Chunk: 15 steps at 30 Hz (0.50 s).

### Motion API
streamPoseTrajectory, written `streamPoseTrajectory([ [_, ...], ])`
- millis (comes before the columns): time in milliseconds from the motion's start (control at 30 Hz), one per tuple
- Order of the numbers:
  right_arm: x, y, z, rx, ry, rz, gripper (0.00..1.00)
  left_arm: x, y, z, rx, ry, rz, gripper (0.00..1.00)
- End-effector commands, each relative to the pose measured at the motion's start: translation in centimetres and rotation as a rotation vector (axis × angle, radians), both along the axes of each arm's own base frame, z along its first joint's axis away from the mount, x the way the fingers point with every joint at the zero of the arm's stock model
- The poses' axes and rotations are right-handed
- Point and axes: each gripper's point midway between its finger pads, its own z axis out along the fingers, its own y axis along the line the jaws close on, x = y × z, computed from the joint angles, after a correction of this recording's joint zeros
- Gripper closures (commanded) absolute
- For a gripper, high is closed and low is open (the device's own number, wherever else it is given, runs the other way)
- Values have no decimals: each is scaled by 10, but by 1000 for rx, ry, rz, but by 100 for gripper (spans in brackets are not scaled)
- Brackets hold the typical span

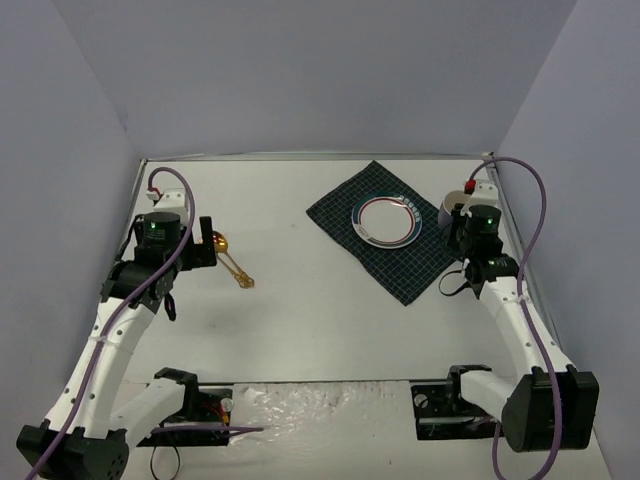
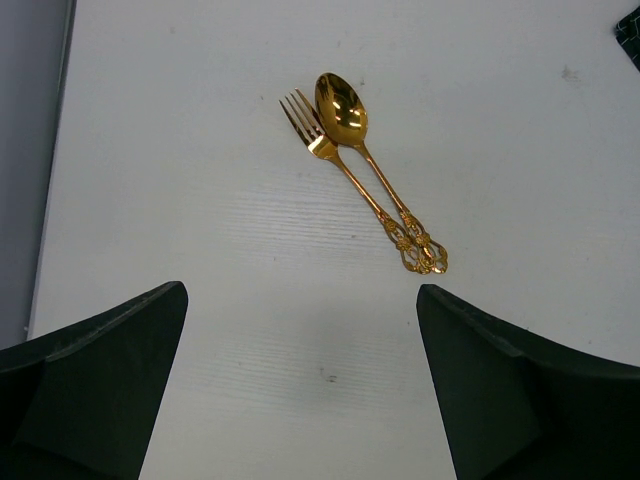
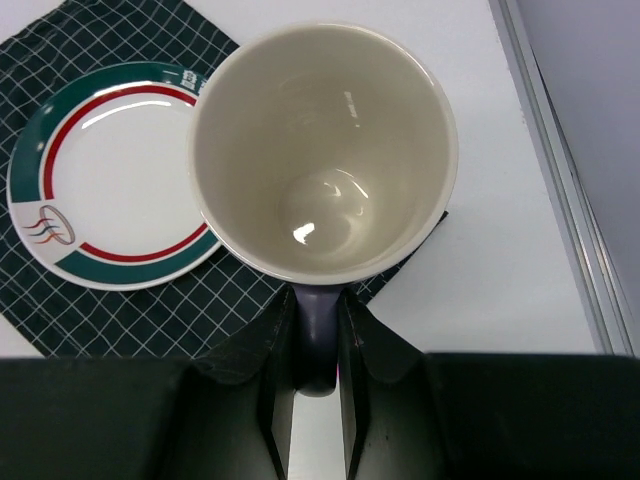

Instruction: Set the dinner table for one person

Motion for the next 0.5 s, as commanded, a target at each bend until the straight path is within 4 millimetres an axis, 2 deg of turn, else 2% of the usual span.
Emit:
streamPoseTrajectory([
  [0, 33, -13, 44, 27, -208, 15, 100, 9, 11, 29, 5, -120, 70, 3],
  [167, 38, -19, 33, 26, -206, 22, 100, 7, 13, 30, 9, -126, 74, 3],
  [300, 43, -32, 16, 9, -162, -16, 100, 7, 13, 31, 8, -130, 72, 3],
  [467, 46, -40, -4, -12, -119, -12, 100, 6, 13, 31, 11, -133, 73, 3],
])
